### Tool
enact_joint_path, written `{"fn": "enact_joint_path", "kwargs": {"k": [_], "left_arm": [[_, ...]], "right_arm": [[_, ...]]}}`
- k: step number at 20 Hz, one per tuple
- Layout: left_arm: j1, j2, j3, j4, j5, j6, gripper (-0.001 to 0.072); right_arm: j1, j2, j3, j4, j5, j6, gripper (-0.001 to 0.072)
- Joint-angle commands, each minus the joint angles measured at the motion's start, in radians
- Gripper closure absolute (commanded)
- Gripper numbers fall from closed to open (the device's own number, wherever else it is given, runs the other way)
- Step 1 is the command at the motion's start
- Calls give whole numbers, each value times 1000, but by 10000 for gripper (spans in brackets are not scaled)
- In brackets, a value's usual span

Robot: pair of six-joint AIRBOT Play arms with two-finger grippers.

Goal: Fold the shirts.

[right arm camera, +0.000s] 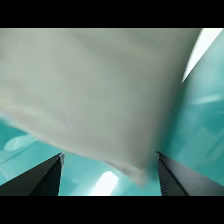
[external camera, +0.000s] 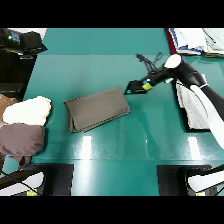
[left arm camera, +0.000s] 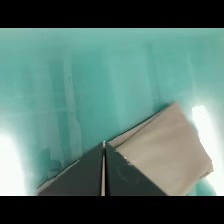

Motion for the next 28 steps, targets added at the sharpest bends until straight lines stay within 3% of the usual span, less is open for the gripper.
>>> {"fn": "enact_joint_path", "kwargs": {"k": [1,7,8,9,10,11,12,15,20,28], "left_arm": [[-68,0,0,2,48,2,679],[-92,0,0,1,41,2,678],[-92,0,0,1,34,2,679],[-92,0,0,1,25,2,679],[-92,0,0,1,17,2,678],[-92,0,0,1,11,1,679],[-93,0,0,-2,10,1,680],[-140,0,0,5,13,2,680],[-251,0,0,8,55,21,679],[-294,0,0,2,102,20,679]], "right_arm": [[-102,-63,-50,32,3,21,70],[53,-293,153,174,68,16,88],[80,-331,189,201,80,16,124],[106,-366,222,226,87,15,213],[124,-387,248,239,87,15,365],[136,-400,278,237,87,13,585],[137,-403,307,237,86,-2,699],[69,-357,417,179,65,32,700],[-238,-172,537,-138,53,216,699],[-661,-25,536,-183,52,271,699]]}}
